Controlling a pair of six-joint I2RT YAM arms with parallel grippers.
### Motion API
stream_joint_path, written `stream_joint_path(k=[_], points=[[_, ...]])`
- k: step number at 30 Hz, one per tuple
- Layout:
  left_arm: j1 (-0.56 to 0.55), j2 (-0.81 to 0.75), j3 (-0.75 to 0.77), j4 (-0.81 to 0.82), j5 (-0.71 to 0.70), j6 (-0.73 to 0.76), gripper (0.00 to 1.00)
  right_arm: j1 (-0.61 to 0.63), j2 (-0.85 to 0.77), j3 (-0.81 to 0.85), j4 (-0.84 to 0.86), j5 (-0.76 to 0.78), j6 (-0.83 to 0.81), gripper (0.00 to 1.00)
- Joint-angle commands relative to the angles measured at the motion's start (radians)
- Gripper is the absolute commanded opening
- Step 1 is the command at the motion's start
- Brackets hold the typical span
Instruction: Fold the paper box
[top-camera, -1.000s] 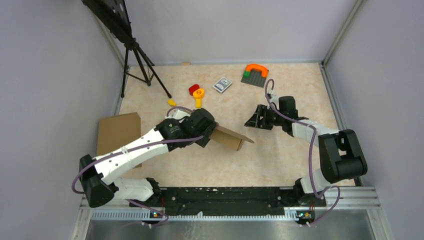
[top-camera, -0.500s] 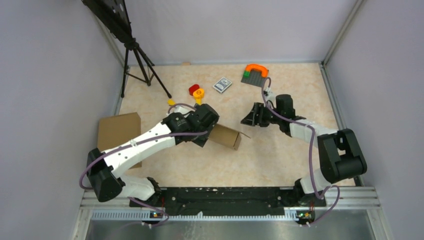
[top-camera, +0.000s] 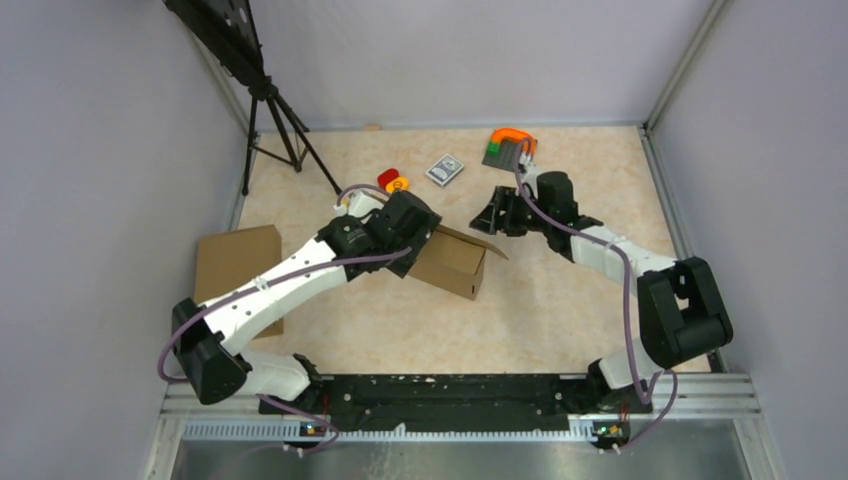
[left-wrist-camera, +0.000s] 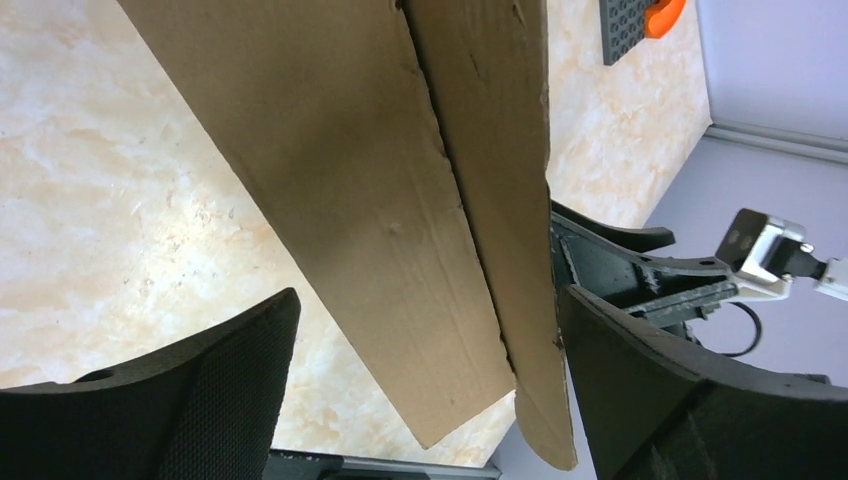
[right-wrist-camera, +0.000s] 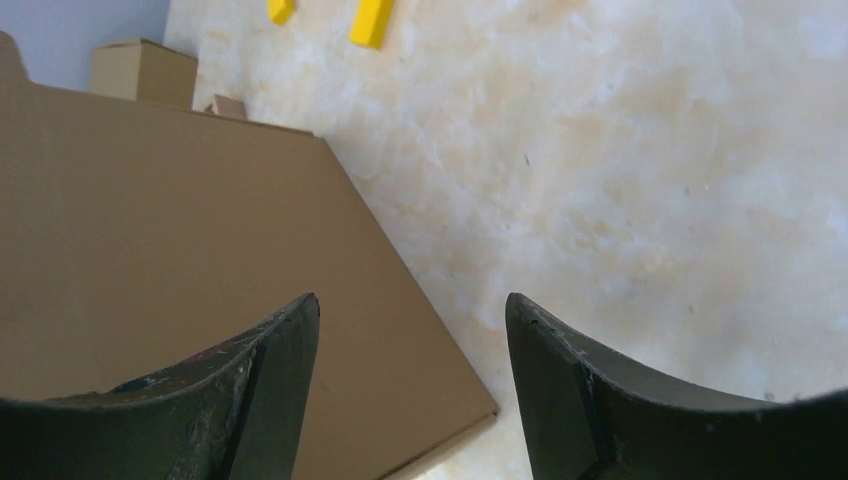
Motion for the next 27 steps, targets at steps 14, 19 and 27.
stream_joint_path(k=[14, 19, 27], points=[[0.089, -0.049, 0.304, -0.165, -0.033, 0.578, 0.99, 0.017, 0.036, 0.252, -0.194, 0.086, -0.093, 0.67], [0.192, -0.094, 0.344, -0.188, 0.094, 0.983, 0.99, 0.003, -0.008, 0.303, -0.292, 0.123, -0.151, 0.67], [0.395, -0.214, 0.278, -0.115, 0.255, 1.384, 0.98, -0.023, -0.193, 0.37, -0.461, 0.095, -0.2, 0.67]])
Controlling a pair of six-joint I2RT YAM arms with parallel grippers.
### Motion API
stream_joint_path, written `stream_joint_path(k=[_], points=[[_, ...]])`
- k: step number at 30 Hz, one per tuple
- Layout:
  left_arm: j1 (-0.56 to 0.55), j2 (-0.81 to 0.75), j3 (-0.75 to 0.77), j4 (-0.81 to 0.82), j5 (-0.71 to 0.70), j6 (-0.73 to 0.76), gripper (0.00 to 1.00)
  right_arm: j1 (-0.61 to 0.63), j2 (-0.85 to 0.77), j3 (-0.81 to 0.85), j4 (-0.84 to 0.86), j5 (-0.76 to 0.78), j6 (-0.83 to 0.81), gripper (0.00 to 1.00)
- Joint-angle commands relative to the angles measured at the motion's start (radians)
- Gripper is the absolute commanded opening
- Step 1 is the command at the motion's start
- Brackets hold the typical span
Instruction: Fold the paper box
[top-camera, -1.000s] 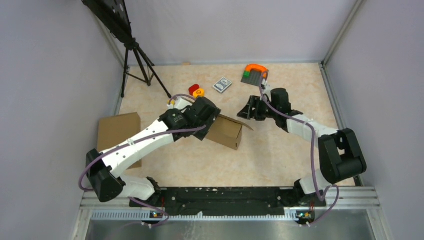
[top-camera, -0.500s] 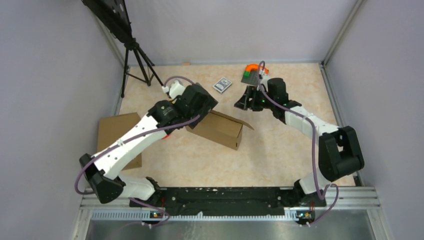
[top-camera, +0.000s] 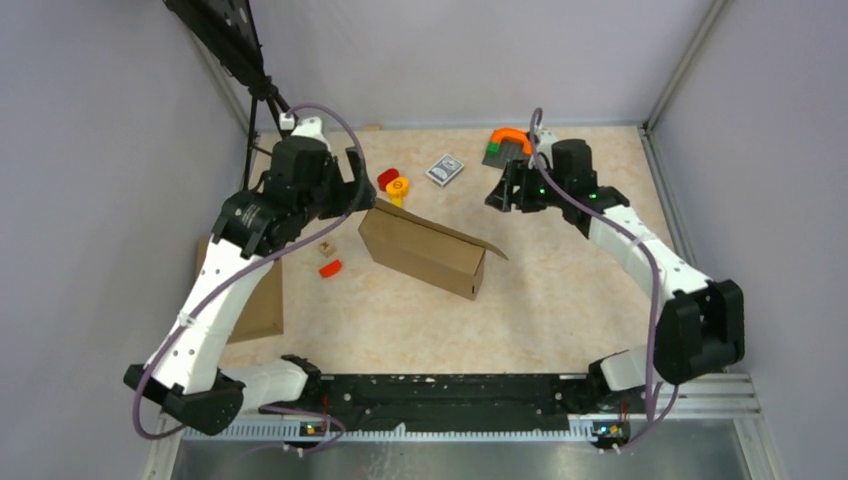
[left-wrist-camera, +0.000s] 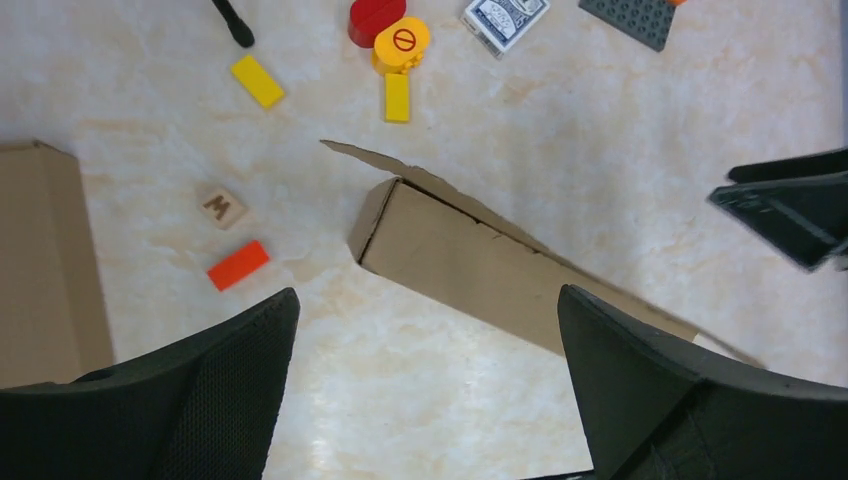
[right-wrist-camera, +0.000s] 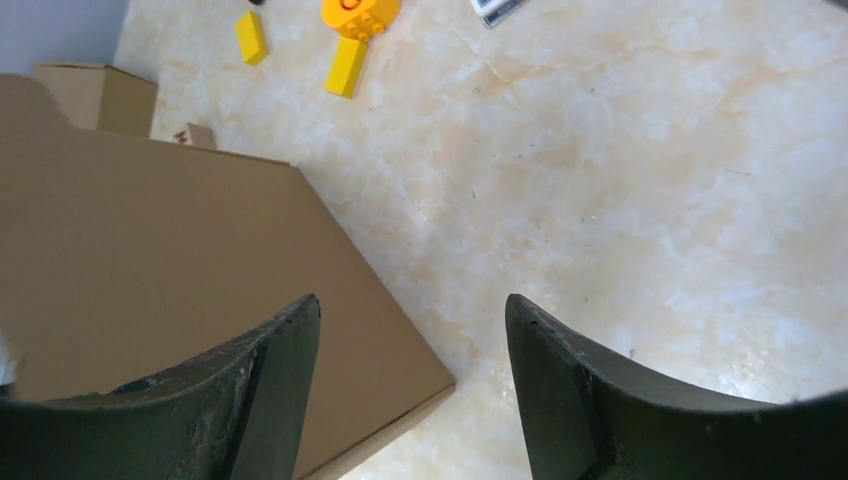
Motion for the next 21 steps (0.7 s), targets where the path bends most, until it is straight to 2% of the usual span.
stream_joint_path(k=[1, 5, 10, 12, 15, 18, 21], points=[[0.029, -0.103, -0.074, 0.094, 0.041, 0.336, 0.98, -0.009, -0.177, 0.084, -0.106, -0.042, -0.022, 0.67], [0.049, -0.108, -0.185, 0.198, -0.003, 0.464, 0.98, 0.009, -0.294, 0.074, -0.13, -0.126, 0.05, 0.67], [0.086, -0.135, -0.295, 0.356, 0.139, 0.621, 0.98, 0.053, -0.356, 0.135, -0.223, -0.158, 0.015, 0.66], [0.11, -0.128, -0.314, 0.4, 0.175, 0.671, 0.98, 0.085, -0.344, 0.164, -0.249, -0.154, -0.026, 0.67], [0.158, -0.08, -0.273, 0.396, 0.321, 0.743, 0.98, 0.167, -0.278, 0.249, -0.332, -0.087, -0.106, 0.67], [0.198, -0.033, -0.224, 0.352, 0.458, 0.826, 0.98, 0.277, -0.207, 0.321, -0.366, 0.007, -0.163, 0.66], [0.243, -0.015, -0.21, 0.298, 0.536, 0.929, 0.98, 0.368, -0.147, 0.355, -0.363, 0.073, -0.202, 0.65]])
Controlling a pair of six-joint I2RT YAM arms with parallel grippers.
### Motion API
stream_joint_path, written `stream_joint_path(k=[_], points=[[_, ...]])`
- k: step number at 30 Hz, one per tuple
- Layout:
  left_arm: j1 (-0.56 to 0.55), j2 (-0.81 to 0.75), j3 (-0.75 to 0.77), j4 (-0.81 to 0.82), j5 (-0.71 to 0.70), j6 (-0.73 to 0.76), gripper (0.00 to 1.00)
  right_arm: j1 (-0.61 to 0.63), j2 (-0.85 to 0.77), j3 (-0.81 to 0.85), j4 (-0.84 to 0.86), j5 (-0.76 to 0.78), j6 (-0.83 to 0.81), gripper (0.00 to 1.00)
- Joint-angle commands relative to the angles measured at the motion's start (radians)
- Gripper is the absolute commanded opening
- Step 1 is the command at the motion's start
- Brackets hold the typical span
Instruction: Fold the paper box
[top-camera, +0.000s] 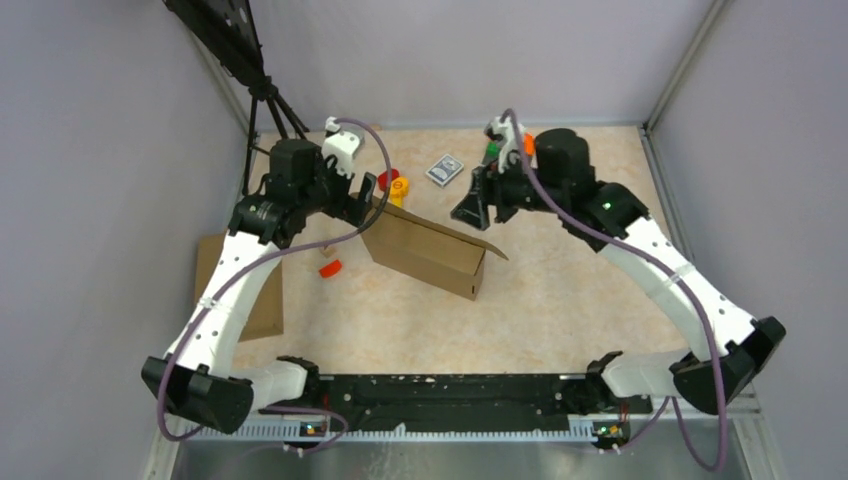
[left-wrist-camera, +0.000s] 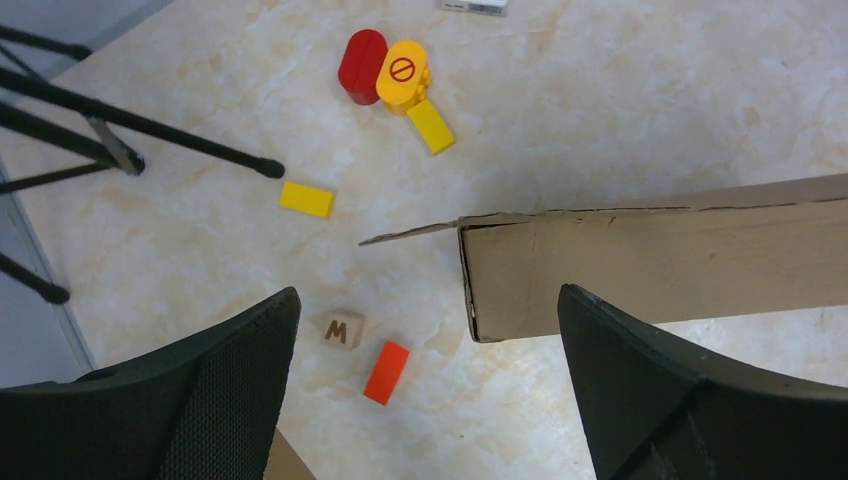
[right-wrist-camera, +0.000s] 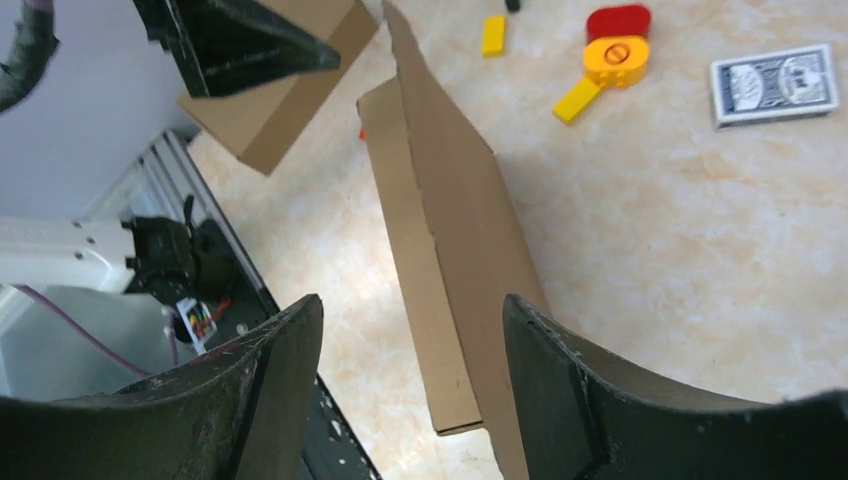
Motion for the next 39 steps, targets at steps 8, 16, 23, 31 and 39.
stream_joint_path(k=[8, 16, 23, 31, 39], points=[[0.117, 0.12, 0.148, -0.112, 0.278, 0.278, 0.96, 0.2, 0.21, 0.158, -0.131, 0.22, -0.173, 0.65], [0.121, 0.183, 0.173, -0.107, 0.295, 0.387, 0.93, 0.208, 0.256, 0.164, -0.152, 0.271, -0.198, 0.57], [0.121, 0.231, 0.184, -0.131, 0.347, 0.459, 0.81, 0.223, 0.288, 0.177, -0.139, 0.254, -0.21, 0.51], [0.121, 0.242, 0.202, -0.159, 0.355, 0.455, 0.66, 0.226, 0.312, 0.171, -0.13, 0.24, -0.205, 0.36], [0.119, 0.203, 0.157, -0.115, 0.338, 0.443, 0.6, 0.231, 0.317, 0.165, -0.116, 0.237, -0.2, 0.1]])
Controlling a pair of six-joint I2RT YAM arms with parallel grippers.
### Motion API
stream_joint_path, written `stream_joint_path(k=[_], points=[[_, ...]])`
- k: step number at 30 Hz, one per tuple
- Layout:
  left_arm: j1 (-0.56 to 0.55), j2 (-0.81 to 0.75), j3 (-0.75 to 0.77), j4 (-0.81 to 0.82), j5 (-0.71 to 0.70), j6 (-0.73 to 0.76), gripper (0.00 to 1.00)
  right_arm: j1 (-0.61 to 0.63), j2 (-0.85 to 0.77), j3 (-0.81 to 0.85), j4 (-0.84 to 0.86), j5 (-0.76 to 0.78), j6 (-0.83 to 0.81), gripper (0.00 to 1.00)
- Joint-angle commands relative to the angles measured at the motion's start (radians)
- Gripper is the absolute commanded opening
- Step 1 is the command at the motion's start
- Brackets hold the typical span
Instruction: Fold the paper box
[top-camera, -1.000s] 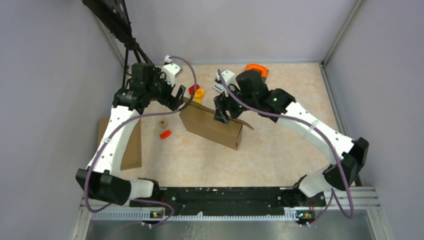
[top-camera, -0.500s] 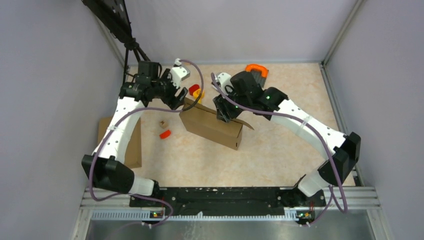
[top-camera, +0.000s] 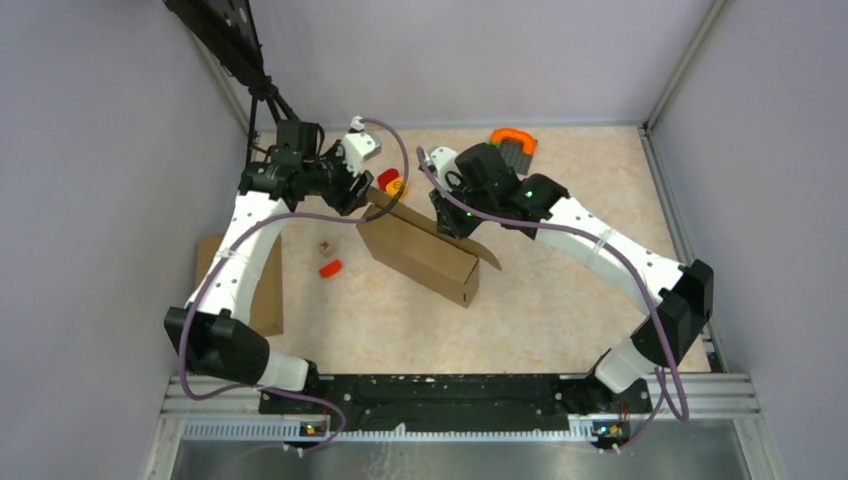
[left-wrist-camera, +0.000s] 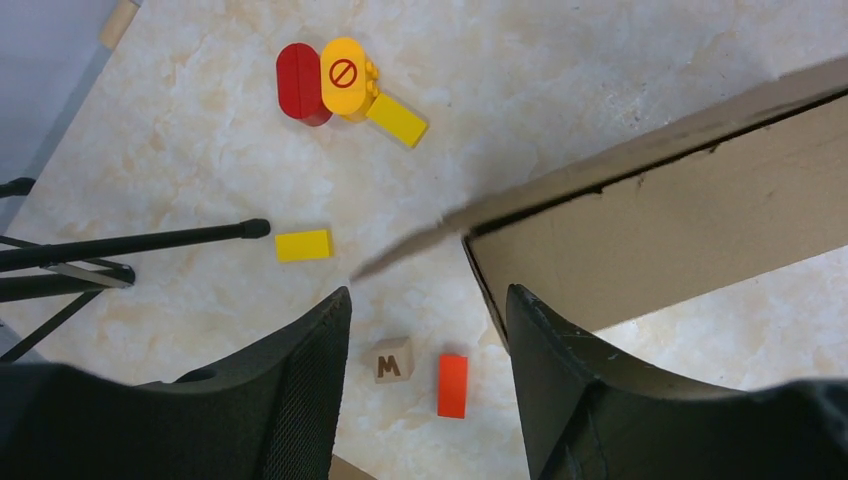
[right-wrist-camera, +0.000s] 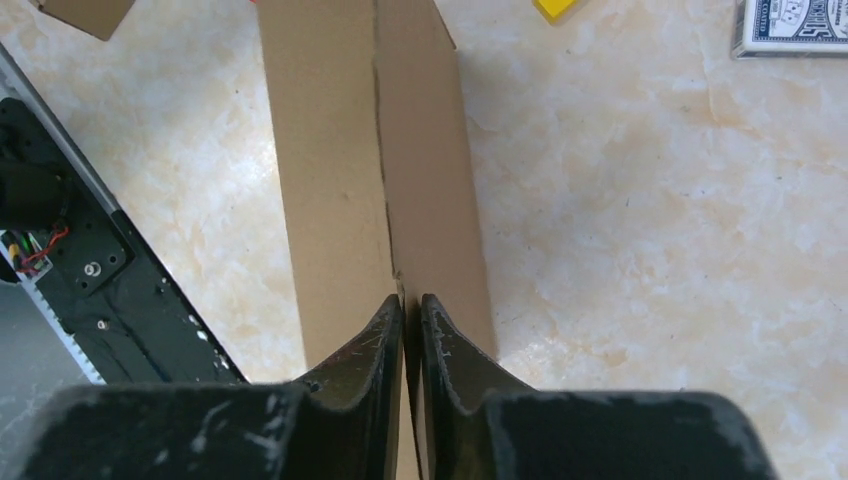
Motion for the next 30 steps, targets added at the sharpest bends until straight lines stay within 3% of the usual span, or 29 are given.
stream_joint_path(k=[1, 6, 10, 11, 13, 19, 27, 29, 30], points=[[0.004, -0.043, -0.009, 0.038, 0.017, 0.001, 0.6, 0.025, 0.004, 0.043, 0.023, -0.003, -0.002, 0.09], [0.003, -0.021, -0.011, 0.04, 0.014, -0.001, 0.6, 0.027, 0.0, 0.044, 0.031, -0.008, -0.002, 0.03], [0.003, -0.006, -0.013, 0.076, -0.015, -0.014, 0.7, 0.029, -0.004, 0.042, 0.035, -0.029, -0.01, 0.03], [0.003, -0.002, -0.008, 0.077, -0.016, -0.018, 0.72, 0.029, -0.005, 0.039, 0.037, -0.031, -0.01, 0.08], [0.003, 0.007, 0.006, 0.068, -0.016, -0.035, 0.74, 0.029, -0.003, 0.039, 0.039, -0.03, -0.01, 0.3], [0.004, -0.024, 0.022, 0.074, -0.016, -0.111, 0.76, 0.049, 0.025, 0.067, 0.027, -0.055, -0.01, 0.65], [0.005, -0.144, 0.013, 0.052, -0.096, -0.399, 0.76, 0.052, 0.068, 0.066, 0.018, -0.127, 0.02, 0.81], [0.005, -0.182, -0.014, 0.047, -0.138, -0.514, 0.76, 0.052, 0.087, 0.076, 0.005, -0.133, 0.028, 0.95], [0.005, -0.2, -0.026, 0.04, -0.166, -0.572, 0.75, 0.052, 0.096, 0.08, -0.002, -0.139, 0.033, 0.97]])
